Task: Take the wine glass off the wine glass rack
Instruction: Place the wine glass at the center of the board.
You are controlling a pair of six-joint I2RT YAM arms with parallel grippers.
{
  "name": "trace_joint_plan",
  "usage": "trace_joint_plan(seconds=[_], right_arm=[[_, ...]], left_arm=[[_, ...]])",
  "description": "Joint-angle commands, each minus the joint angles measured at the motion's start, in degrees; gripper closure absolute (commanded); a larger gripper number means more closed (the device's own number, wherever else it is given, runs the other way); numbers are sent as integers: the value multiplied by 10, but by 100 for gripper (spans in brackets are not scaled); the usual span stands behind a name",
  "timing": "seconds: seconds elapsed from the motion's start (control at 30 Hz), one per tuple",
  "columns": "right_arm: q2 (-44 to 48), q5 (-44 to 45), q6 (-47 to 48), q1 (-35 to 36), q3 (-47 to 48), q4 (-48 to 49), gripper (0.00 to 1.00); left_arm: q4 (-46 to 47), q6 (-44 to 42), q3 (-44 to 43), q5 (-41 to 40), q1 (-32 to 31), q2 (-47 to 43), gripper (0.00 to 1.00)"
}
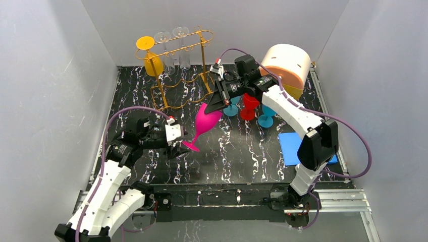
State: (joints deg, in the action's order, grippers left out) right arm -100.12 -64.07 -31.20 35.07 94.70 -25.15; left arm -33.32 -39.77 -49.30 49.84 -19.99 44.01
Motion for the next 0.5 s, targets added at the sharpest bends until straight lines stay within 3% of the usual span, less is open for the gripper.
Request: trace_joint_plan(seconds=[0.0, 0.03, 0.07, 0.47], right_arm=[[33, 52, 32, 4, -3, -16, 99], [35, 61, 33, 4, -4, -17, 99], [35, 72, 35, 4, -5, -21, 99], [74, 254, 85, 5, -38, -41, 99]], left_arm=[[-14, 0, -26, -8, 2, -10, 22], [-11, -1, -28, -28, 3, -13, 6], [0, 13, -28, -54, 3, -17, 2], [181, 203, 19, -257, 3, -66, 2]])
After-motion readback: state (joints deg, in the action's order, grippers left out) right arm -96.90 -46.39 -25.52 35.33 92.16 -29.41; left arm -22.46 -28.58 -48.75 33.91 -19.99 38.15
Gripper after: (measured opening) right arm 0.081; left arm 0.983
